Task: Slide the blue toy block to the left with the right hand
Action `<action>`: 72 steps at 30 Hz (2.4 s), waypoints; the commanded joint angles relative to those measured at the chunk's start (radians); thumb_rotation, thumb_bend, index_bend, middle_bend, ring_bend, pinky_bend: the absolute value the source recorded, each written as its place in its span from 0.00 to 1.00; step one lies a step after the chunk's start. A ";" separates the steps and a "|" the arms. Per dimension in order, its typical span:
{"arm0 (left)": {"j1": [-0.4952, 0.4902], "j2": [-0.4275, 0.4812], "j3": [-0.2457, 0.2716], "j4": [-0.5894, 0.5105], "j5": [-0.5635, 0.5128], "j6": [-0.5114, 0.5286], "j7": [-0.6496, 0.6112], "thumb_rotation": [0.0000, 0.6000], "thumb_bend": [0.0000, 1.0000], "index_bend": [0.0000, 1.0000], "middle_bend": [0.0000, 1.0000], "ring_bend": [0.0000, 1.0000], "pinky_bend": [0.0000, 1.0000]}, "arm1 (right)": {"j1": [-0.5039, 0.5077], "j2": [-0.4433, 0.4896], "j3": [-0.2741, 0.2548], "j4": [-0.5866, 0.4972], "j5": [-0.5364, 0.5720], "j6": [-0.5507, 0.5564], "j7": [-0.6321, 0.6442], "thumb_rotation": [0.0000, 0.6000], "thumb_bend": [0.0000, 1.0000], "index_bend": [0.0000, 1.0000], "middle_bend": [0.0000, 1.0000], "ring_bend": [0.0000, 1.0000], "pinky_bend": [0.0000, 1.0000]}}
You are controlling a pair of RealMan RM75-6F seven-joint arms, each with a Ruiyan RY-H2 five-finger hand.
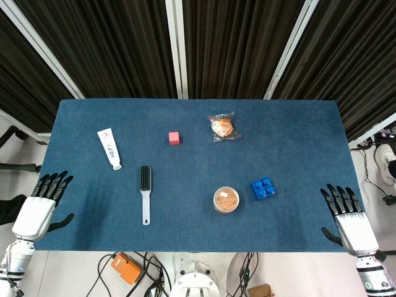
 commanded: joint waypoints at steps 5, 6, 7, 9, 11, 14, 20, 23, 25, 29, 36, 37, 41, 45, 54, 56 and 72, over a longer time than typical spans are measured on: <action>0.001 -0.001 -0.001 -0.001 0.001 -0.006 0.004 1.00 0.16 0.00 0.00 0.00 0.01 | 0.015 -0.001 0.007 -0.004 0.022 -0.034 -0.006 1.00 0.33 0.00 0.00 0.00 0.00; 0.001 0.000 0.000 0.000 0.002 -0.008 0.003 1.00 0.16 0.00 0.00 0.00 0.01 | 0.021 -0.003 0.011 -0.006 0.027 -0.041 -0.006 1.00 0.33 0.00 0.00 0.00 0.00; 0.001 0.001 0.001 -0.001 0.004 -0.009 0.001 1.00 0.16 0.00 0.00 0.00 0.01 | 0.028 -0.004 0.016 -0.007 0.030 -0.049 -0.006 1.00 0.33 0.00 0.00 0.00 0.00; -0.001 0.006 0.004 -0.001 0.016 -0.009 -0.007 1.00 0.16 0.00 0.00 0.00 0.01 | 0.054 -0.009 0.031 -0.010 0.047 -0.085 -0.007 1.00 0.33 0.00 0.00 0.00 0.00; -0.003 0.009 0.008 0.002 0.028 -0.007 -0.017 1.00 0.16 0.00 0.00 0.00 0.01 | 0.091 -0.008 0.049 -0.019 0.068 -0.142 -0.025 1.00 0.33 0.00 0.00 0.00 0.00; -0.004 0.010 0.013 0.006 0.041 -0.008 -0.023 1.00 0.16 0.00 0.00 0.00 0.01 | 0.191 -0.020 0.098 -0.022 0.115 -0.279 -0.064 1.00 0.33 0.00 0.00 0.00 0.00; -0.013 0.017 0.013 0.008 0.045 -0.021 -0.040 1.00 0.16 0.00 0.00 0.00 0.01 | 0.360 -0.081 0.153 0.021 0.215 -0.534 -0.081 1.00 0.33 0.00 0.00 0.00 0.00; -0.012 0.018 0.012 0.007 0.040 -0.022 -0.045 1.00 0.16 0.00 0.00 0.00 0.01 | 0.413 -0.131 0.159 0.073 0.231 -0.599 -0.061 1.00 0.33 0.00 0.00 0.00 0.00; -0.010 0.021 0.015 0.003 0.039 -0.023 -0.052 1.00 0.16 0.00 0.00 0.00 0.01 | 0.436 -0.156 0.159 0.099 0.246 -0.626 -0.057 1.00 0.33 0.00 0.00 0.00 0.00; -0.010 0.032 0.028 -0.002 0.057 -0.026 -0.068 1.00 0.16 0.00 0.00 0.00 0.01 | 0.456 -0.196 0.155 0.135 0.242 -0.619 -0.038 1.00 0.33 0.06 0.06 0.01 0.04; -0.012 0.035 0.039 0.004 0.082 -0.024 -0.081 1.00 0.16 0.00 0.00 0.00 0.01 | 0.477 -0.242 0.138 0.195 0.214 -0.599 0.048 1.00 0.38 0.60 0.45 0.39 0.48; -0.013 0.036 0.039 0.004 0.083 -0.025 -0.082 1.00 0.16 0.00 0.00 0.00 0.01 | 0.481 -0.244 0.136 0.200 0.211 -0.599 0.056 1.00 0.39 0.64 0.49 0.43 0.52; -0.014 0.035 0.038 0.004 0.080 -0.029 -0.080 1.00 0.16 0.00 0.00 0.00 0.01 | 0.493 -0.250 0.133 0.215 0.206 -0.591 0.070 1.00 0.41 0.77 0.59 0.54 0.62; -0.014 0.035 0.037 0.003 0.079 -0.029 -0.079 1.00 0.16 0.00 0.00 0.00 0.01 | 0.499 -0.265 0.155 0.215 0.194 -0.528 0.071 1.00 0.41 0.79 0.60 0.56 0.64; -0.016 0.037 0.038 0.003 0.084 -0.031 -0.082 1.00 0.16 0.00 0.00 0.00 0.01 | 0.631 -0.345 0.298 0.159 0.327 -0.570 -0.112 1.00 0.41 0.78 0.60 0.56 0.64; -0.016 0.037 0.038 0.004 0.083 -0.030 -0.082 1.00 0.16 0.00 0.00 0.00 0.01 | 0.659 -0.374 0.313 0.157 0.370 -0.593 -0.164 1.00 0.41 0.78 0.60 0.56 0.64; -0.001 0.041 0.044 0.018 0.096 -0.001 -0.105 1.00 0.16 0.00 0.00 0.00 0.01 | 0.770 -0.525 0.272 0.218 0.603 -0.665 -0.442 1.00 0.41 0.17 0.41 0.38 0.50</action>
